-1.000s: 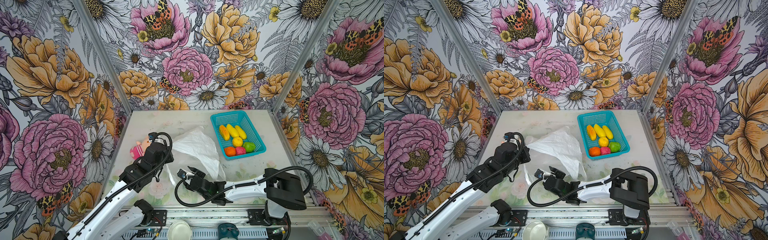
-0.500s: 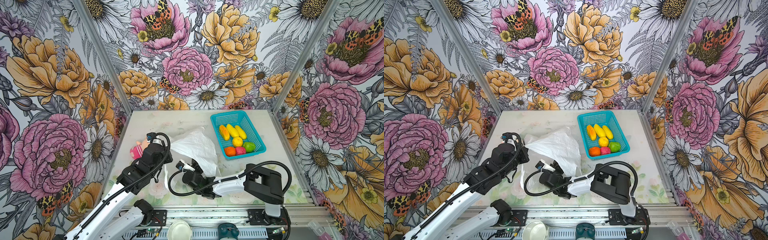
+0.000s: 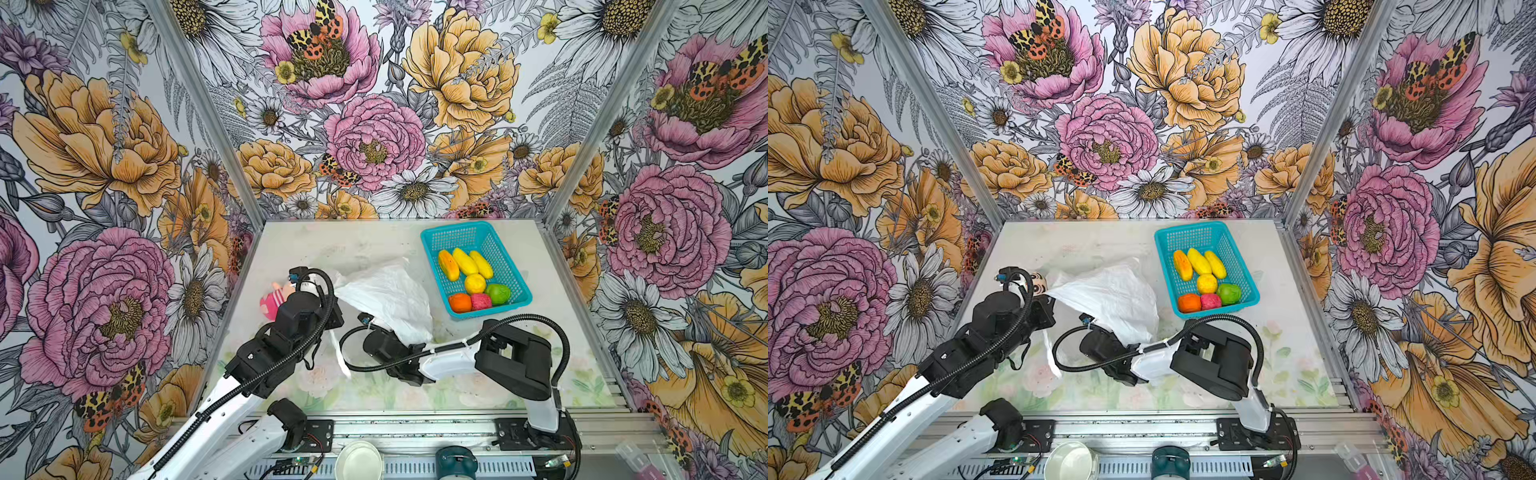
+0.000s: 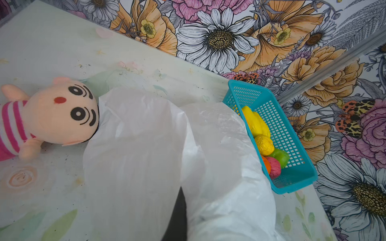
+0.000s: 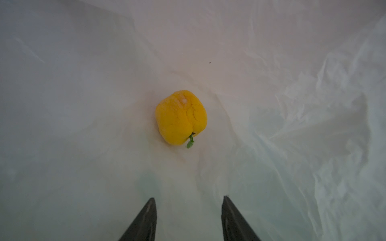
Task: Untie the knot of the plastic bag and take out the fruit
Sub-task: Pick up the fruit from the plastic bag.
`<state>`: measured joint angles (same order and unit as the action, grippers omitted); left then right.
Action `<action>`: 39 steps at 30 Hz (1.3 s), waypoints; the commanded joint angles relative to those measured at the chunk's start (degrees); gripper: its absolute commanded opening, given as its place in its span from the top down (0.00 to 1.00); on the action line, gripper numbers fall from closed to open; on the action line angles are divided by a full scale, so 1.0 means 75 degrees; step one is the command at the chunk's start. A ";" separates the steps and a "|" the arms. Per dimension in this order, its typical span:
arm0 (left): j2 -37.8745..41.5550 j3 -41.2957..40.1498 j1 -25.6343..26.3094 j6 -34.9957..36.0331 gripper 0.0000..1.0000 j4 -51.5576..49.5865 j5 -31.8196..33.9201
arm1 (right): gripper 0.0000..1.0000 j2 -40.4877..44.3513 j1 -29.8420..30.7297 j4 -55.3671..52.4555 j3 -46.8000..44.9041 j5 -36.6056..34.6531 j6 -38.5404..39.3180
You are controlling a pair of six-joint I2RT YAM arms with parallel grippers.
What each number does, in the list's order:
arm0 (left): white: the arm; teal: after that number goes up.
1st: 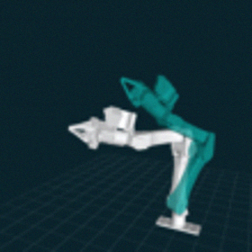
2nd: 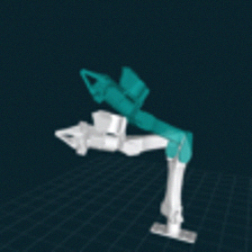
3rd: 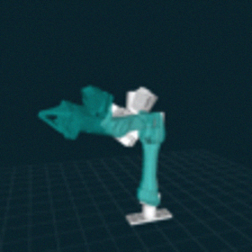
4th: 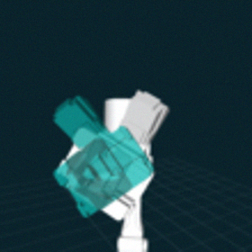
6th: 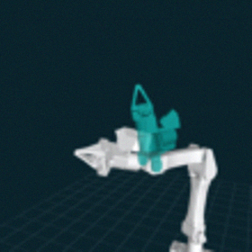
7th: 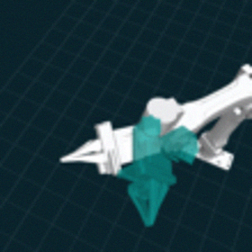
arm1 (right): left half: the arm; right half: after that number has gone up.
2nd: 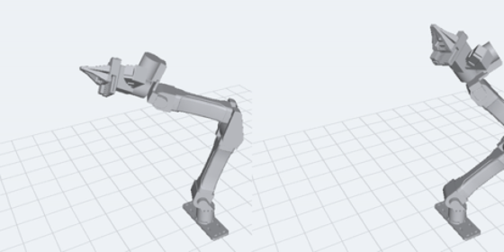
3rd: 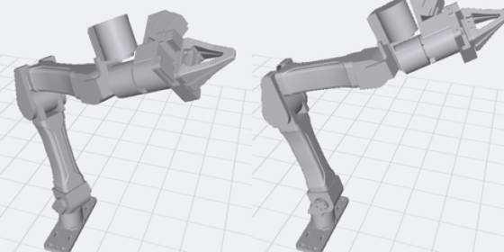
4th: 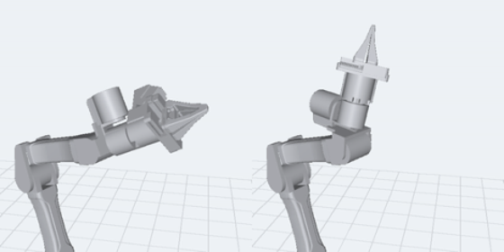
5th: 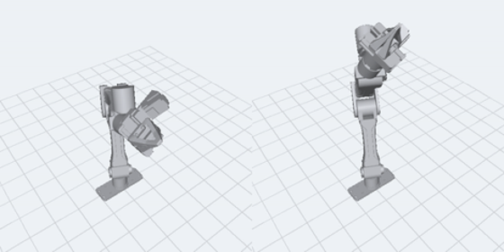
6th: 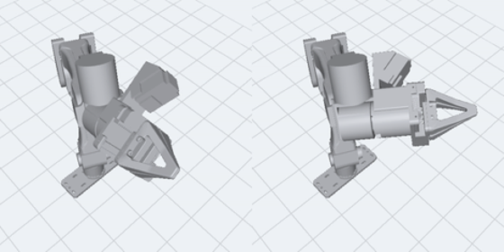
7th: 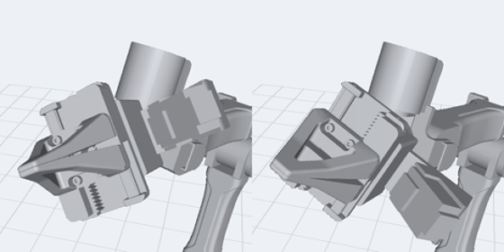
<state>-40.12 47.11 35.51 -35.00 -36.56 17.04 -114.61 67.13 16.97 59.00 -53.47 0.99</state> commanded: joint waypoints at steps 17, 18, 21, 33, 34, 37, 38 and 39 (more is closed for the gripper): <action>0.0239 -0.0213 0.0381 0.0377 1.00 0.0946 -0.1225 | 0.29 -0.0993 -0.0945 0.2613 0.0072 0.2408 -0.3764; 0.0273 -0.0232 0.0400 0.0394 1.00 0.0988 -0.1264 | 0.27 -0.1090 -0.0956 0.2660 0.0157 0.2305 -0.3777; 0.0363 -0.0265 0.0445 0.0413 1.00 0.1100 -0.1374 | 0.21 -0.1325 -0.0991 0.2681 0.0360 0.1962 -0.3890; 0.0448 -0.0413 0.0561 0.0507 1.00 0.1649 -0.2104 | 0.19 -0.2405 -0.1056 0.2844 0.1479 0.1366 -0.3866; 0.0449 -0.0417 0.0553 0.0513 1.00 0.1646 -0.2095 | 0.19 -0.2457 -0.1063 0.2831 0.1523 0.1332 -0.3842; 0.0478 -0.0422 0.0551 0.0525 1.00 0.1593 -0.1923 | 0.27 -0.2514 -0.1063 0.2752 0.1546 0.1294 -0.3847; 0.0508 -0.0424 0.0562 0.0509 1.00 0.1502 -0.1725 | 0.33 -0.2492 -0.1064 0.2742 0.1494 0.1300 -0.3848; 0.0515 -0.0403 0.0543 0.0497 1.00 0.1381 -0.1492 | 0.37 -0.2464 -0.1064 0.2750 0.1422 0.1296 -0.3847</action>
<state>-37.34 44.45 39.27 -32.58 -26.57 3.36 -132.57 59.42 36.42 69.41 -42.24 -27.31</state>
